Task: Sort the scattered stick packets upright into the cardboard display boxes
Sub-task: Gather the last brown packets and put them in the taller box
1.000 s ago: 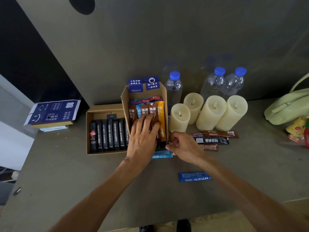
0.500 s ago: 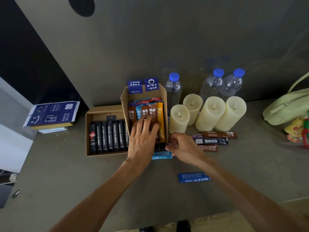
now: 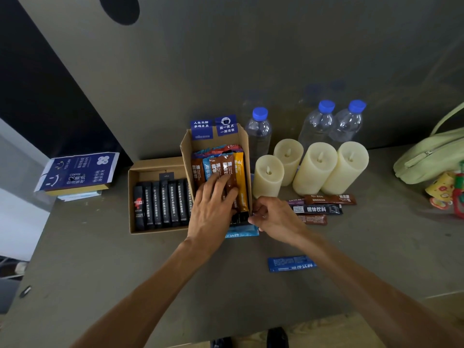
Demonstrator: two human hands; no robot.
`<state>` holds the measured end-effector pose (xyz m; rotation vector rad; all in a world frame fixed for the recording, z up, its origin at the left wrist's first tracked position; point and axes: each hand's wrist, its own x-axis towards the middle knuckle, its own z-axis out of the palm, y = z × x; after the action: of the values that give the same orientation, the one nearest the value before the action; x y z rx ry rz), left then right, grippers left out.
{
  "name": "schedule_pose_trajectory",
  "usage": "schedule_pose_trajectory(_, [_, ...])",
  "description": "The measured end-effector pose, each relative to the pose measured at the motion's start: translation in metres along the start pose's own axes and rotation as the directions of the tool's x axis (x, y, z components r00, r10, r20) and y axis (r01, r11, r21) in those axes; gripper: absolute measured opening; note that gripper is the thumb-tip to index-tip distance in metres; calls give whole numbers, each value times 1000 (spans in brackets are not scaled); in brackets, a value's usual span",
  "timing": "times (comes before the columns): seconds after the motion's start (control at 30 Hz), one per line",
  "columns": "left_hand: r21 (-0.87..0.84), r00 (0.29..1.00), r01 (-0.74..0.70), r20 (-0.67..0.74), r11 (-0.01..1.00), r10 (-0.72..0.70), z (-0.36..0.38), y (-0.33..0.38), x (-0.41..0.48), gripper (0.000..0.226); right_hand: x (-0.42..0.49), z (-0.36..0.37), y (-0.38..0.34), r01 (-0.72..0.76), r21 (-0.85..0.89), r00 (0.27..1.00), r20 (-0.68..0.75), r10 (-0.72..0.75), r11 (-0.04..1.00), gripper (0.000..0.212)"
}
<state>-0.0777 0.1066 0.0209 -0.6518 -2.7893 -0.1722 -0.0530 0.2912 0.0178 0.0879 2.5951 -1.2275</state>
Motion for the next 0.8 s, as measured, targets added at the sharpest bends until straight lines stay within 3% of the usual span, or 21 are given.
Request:
schedule_pose_trajectory(0.33, [-53, 998, -26, -66, 998, 23, -3, 5, -8, 39, -12, -15, 12, -25, 40, 1000, -6, 25, 999, 16])
schedule_pose_trajectory(0.53, [-237, 992, -81, -118, 968, 54, -6, 38, -22, 26, -41, -43, 51, -20, -43, 999, -41, 18, 999, 5])
schedule_pose_trajectory(0.63, [-370, 977, -197, 7, 908, 215, 4, 69, -36, 18, -62, -53, 80, -50, -136, 998, -56, 43, 989, 8])
schedule_pose_trajectory(0.8, [-390, 907, -144, 315, 909, 279, 29, 101, -54, 33, -87, -57, 122, -123, -316, 992, -36, 118, 941, 25])
